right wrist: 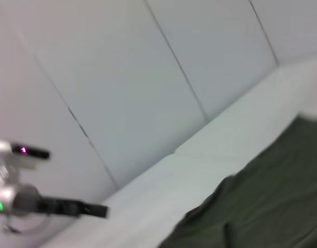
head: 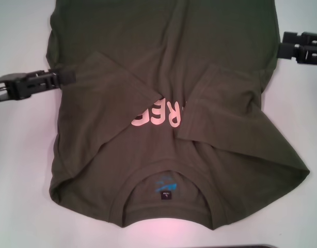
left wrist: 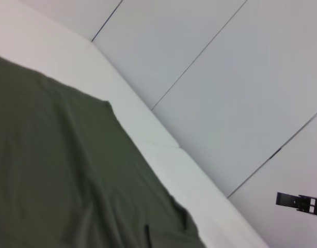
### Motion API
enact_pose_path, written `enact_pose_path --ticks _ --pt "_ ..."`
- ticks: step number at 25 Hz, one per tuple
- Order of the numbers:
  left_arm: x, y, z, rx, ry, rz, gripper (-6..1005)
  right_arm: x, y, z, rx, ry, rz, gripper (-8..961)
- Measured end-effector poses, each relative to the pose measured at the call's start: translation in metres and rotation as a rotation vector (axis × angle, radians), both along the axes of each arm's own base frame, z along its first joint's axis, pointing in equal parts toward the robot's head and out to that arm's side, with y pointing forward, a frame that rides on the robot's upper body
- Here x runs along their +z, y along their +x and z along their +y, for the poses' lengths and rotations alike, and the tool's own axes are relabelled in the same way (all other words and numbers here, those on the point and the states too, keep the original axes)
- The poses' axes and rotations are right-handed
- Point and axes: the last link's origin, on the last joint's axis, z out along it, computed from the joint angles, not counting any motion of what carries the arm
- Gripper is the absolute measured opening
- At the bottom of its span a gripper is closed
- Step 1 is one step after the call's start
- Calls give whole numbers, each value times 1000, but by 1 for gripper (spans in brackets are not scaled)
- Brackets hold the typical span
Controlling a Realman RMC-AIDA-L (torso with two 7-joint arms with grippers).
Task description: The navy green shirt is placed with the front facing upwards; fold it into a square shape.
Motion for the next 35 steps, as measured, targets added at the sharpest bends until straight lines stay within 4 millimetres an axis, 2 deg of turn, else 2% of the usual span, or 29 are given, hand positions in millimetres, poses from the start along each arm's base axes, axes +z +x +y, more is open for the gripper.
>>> enact_pose_path --ticks 4,13,19,22,30,35 --pt "13 3 -6 -25 7 -54 719 8 4 -8 82 136 -65 922" --pt "17 0 -20 39 -55 -143 719 25 0 -33 166 260 50 912" --pt "16 -6 -28 128 -82 -196 719 21 18 -37 33 266 -56 912" --pt "16 -10 -31 186 -108 -221 719 25 27 -44 -28 241 -112 912" --pt "12 -18 -40 403 -242 -293 719 39 38 -53 -197 154 -50 912" --pt "6 -40 -58 564 -293 -279 720 40 37 -51 -228 132 -28 912"
